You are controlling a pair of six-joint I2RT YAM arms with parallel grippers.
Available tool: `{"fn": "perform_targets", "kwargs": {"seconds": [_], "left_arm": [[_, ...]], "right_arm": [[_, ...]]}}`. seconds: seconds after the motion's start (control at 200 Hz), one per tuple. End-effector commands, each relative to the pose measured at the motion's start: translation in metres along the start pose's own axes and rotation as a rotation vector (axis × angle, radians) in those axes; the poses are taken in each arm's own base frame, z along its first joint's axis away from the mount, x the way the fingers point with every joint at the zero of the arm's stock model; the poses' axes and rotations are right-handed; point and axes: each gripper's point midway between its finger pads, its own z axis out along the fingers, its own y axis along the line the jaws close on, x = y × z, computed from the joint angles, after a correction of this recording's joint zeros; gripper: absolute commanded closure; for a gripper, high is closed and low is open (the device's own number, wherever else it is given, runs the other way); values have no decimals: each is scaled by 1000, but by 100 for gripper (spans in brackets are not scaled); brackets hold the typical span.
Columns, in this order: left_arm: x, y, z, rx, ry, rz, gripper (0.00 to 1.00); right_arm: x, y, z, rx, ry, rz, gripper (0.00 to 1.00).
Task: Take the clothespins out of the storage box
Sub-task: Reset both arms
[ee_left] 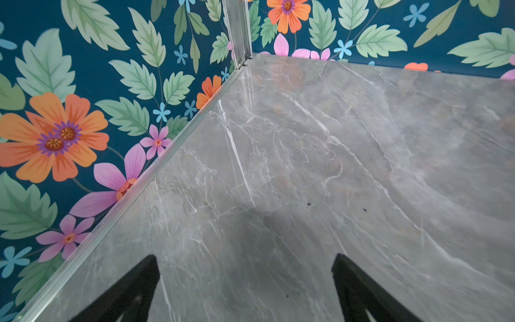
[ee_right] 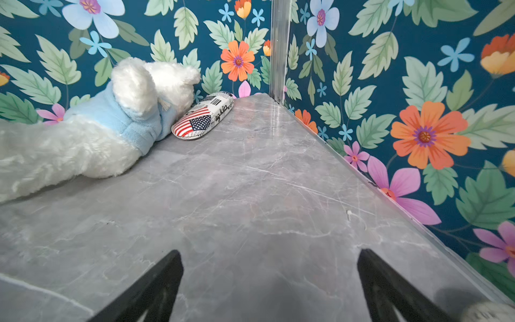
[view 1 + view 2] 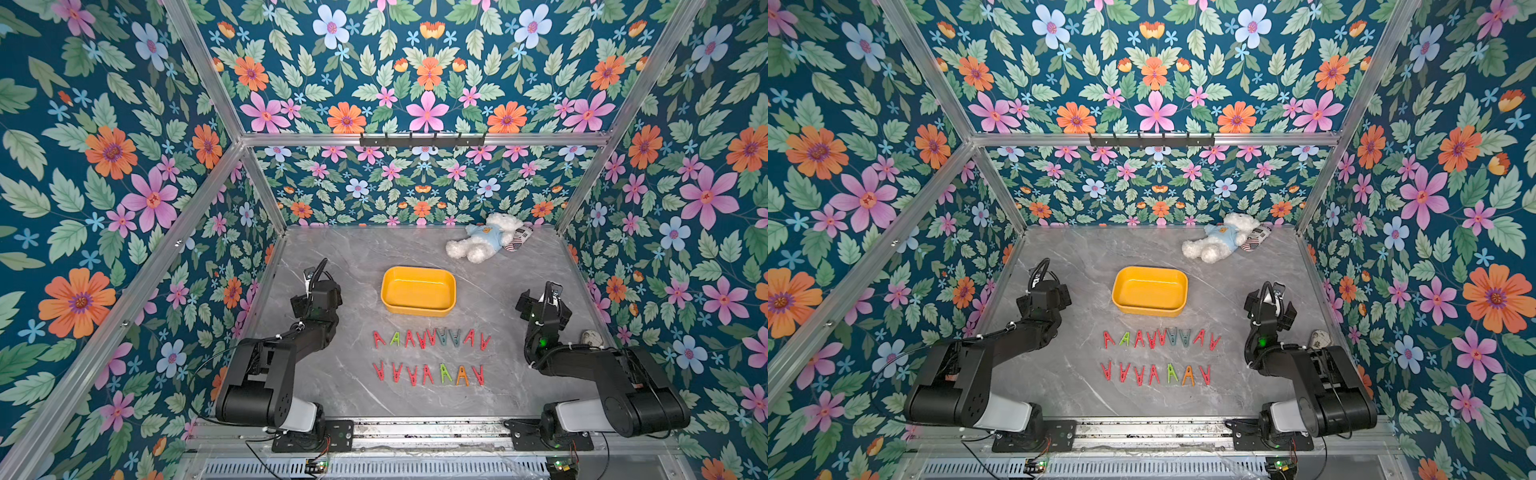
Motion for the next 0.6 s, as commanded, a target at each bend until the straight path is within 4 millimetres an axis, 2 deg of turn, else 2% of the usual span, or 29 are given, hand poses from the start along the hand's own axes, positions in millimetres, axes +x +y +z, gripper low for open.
{"fn": "perform_targets", "kwargs": {"seconds": [0.0, 0.12, 0.225, 0.335, 0.425, 0.535, 0.595], "left_arm": [[-26, -1, -3, 27, -148, -9, 0], [-20, 3, -4, 64, -196, -24, 0], [-16, 1, -3, 91, -219, -27, 0], [-12, -6, 1, 145, -204, -18, 0], [-7, -13, -6, 241, -237, -12, 0], [-5, -14, -7, 259, -247, -9, 0], [-4, -15, -7, 262, -244, -9, 0]], "right_arm": [[-27, 6, 4, -52, -90, 47, 1], [-25, 2, 9, -138, -66, 116, 1], [-27, 6, 4, -195, -84, 118, 1], [-26, 6, 1, -207, -90, 119, 1], [-26, 6, -2, -226, -101, 122, 1], [-27, 3, -11, -236, -164, 129, 1], [-20, 5, -8, -239, -116, 119, 1]]}}
